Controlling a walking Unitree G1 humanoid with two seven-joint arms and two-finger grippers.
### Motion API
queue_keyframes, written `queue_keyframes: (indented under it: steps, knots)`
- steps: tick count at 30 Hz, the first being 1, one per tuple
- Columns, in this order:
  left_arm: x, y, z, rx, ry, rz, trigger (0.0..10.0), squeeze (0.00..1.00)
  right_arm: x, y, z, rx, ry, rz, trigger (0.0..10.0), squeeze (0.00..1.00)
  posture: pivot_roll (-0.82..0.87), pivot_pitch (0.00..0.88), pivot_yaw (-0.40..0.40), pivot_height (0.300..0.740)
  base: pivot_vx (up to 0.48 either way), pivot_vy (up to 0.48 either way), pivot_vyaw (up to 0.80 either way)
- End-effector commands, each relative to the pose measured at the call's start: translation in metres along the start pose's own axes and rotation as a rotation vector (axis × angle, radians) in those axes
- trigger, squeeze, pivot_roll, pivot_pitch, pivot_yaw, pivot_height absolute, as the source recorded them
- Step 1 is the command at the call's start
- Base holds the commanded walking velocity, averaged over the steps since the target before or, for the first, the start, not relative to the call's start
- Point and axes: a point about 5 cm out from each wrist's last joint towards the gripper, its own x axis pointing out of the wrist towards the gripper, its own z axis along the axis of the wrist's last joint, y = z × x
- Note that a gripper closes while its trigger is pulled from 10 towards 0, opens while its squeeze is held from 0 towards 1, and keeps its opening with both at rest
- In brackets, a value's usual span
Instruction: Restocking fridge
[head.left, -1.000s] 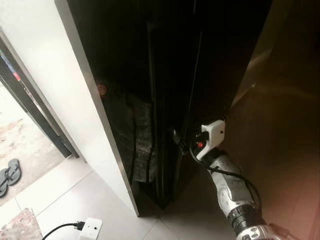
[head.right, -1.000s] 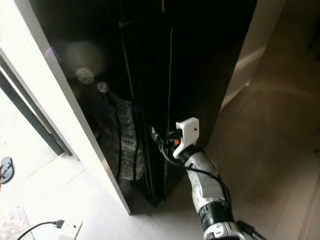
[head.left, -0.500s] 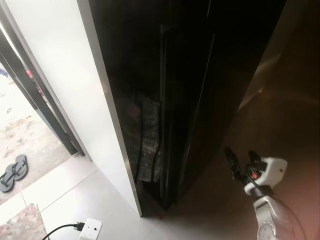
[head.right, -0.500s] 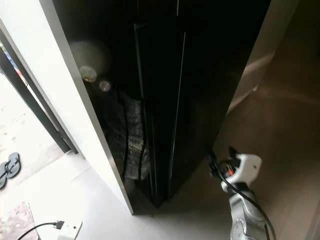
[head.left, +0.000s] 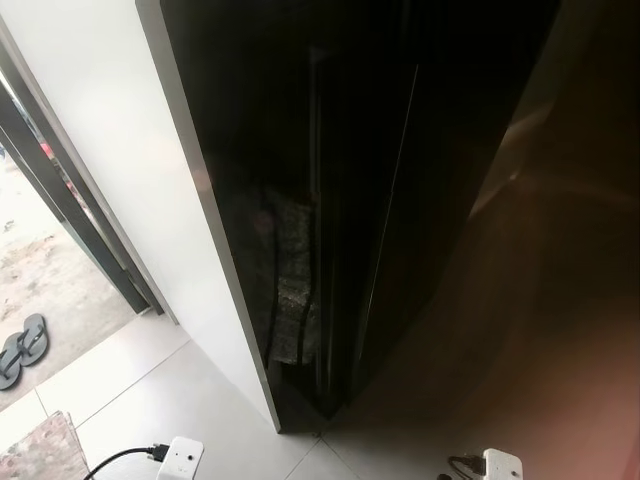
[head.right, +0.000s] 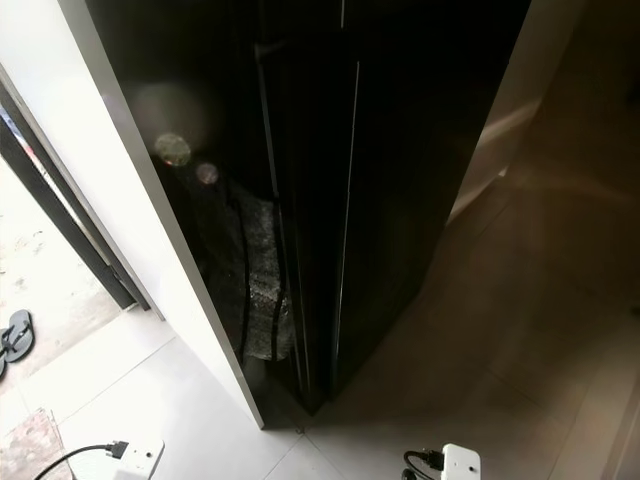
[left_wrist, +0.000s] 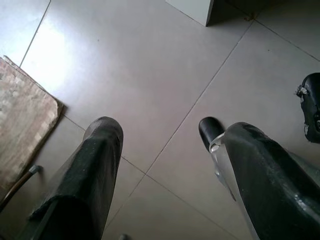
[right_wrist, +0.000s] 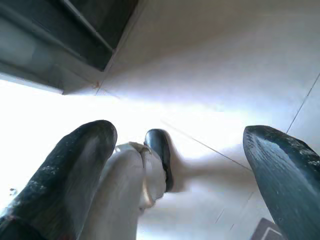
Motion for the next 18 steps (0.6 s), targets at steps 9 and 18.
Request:
queue_keyframes:
  steps: [9, 18]
  knots:
    - [-0.002, 0.004, -0.009, 0.014, 0.026, 0.006, 10.0, 0.0, 0.001, 0.0, -0.002, -0.098, 0.026, -0.036, 10.0, 0.0, -0.06, 0.023, 0.022, 0.74, 0.0, 0.0, 0.65]
    - [-0.003, 0.003, -0.011, 0.019, 0.033, 0.003, 10.0, 0.0, 0.0, 0.002, -0.007, -0.115, 0.041, -0.03, 10.0, 0.0, -0.06, 0.004, 0.028, 0.74, 0.0, 0.0, 0.75]
